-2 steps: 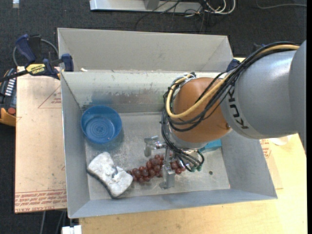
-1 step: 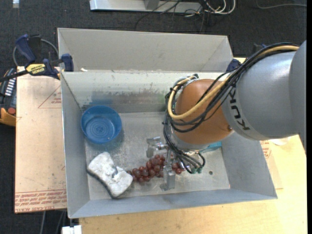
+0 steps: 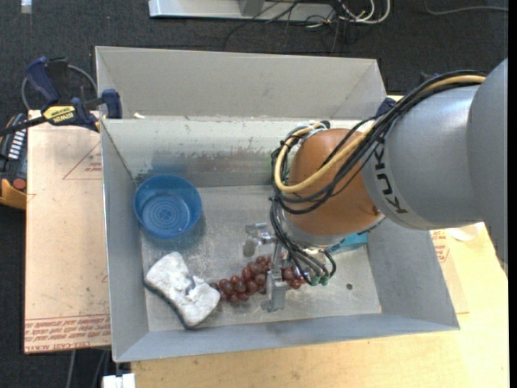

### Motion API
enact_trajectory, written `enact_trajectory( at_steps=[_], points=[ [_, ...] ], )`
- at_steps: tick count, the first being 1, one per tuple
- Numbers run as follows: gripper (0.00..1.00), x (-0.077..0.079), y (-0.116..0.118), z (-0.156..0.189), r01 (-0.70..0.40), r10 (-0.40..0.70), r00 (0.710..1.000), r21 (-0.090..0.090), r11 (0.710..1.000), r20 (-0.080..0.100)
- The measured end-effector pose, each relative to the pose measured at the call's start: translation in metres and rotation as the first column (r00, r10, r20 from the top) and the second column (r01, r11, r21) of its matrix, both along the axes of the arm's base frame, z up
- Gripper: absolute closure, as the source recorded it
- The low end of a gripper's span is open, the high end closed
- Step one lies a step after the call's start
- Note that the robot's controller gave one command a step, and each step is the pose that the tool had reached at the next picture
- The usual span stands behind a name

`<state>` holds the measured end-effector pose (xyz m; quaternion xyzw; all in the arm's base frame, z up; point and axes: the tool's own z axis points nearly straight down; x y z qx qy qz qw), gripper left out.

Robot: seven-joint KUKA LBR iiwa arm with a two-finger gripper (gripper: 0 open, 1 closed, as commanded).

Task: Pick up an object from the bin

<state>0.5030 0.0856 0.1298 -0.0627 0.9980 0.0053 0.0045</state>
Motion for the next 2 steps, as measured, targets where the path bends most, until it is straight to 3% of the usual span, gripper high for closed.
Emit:
enact_trajectory(
  at_steps=[1,2],
  points=[
    [1.00,0.0438,-0.0320,-0.0587,-0.320,0.320,0.947,0.002,0.947,0.003],
    [1.00,0.0437,-0.0321,-0.0587,-0.319,0.319,0.948,0.002,0.948,0.003]
  ],
)
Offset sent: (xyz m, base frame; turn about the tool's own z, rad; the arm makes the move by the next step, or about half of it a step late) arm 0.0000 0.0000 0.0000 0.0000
